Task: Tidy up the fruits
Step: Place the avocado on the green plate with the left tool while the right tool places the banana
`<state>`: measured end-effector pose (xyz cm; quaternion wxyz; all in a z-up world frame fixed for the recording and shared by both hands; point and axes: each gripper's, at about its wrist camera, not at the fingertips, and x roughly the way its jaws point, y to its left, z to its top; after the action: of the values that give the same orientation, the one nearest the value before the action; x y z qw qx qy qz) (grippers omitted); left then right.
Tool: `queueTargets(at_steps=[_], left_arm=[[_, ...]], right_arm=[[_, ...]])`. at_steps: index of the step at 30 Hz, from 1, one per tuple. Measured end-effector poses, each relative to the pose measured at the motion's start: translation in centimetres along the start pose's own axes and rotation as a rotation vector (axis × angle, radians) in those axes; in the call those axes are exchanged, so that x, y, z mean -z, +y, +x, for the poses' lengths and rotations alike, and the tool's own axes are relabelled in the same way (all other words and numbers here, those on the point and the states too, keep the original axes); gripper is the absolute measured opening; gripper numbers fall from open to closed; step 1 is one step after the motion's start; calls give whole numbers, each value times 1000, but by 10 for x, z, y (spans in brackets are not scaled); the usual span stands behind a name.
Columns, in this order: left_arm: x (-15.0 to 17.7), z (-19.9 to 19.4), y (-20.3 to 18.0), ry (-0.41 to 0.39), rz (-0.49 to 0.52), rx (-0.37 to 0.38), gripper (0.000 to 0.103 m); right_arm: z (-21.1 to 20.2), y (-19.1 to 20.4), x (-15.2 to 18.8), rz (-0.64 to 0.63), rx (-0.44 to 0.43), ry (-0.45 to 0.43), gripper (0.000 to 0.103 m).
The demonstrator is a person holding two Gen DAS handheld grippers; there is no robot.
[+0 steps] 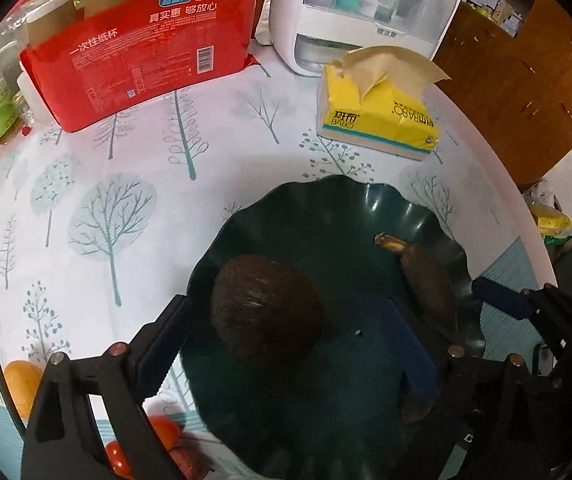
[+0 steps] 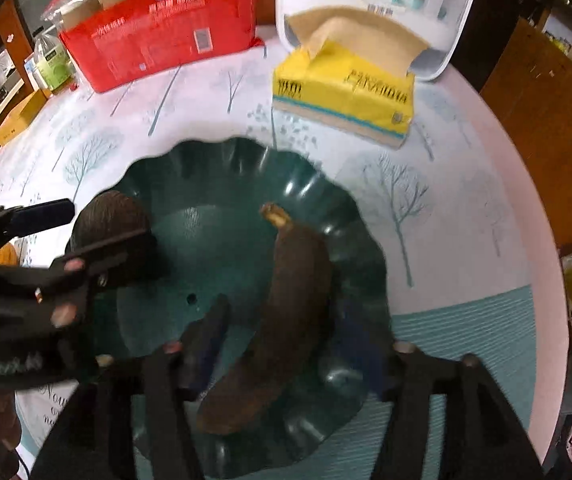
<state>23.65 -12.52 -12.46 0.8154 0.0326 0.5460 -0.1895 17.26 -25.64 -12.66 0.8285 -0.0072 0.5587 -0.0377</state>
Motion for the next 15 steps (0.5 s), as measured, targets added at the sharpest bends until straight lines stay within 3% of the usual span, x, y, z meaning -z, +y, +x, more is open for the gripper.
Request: queueTargets(at_steps=[8,10,15], left_arm=[[21,-27,12,-42,-66,-42,98],[30,-43,13,-81,-62,-64,102],[53,-80,16,-103,-71,-66,102]], right_arm=[[-16,5,16,13,-18,0,64],[-22,7,22,20,-36,-3,64],[-42,14,41,36,-70,-16,64]])
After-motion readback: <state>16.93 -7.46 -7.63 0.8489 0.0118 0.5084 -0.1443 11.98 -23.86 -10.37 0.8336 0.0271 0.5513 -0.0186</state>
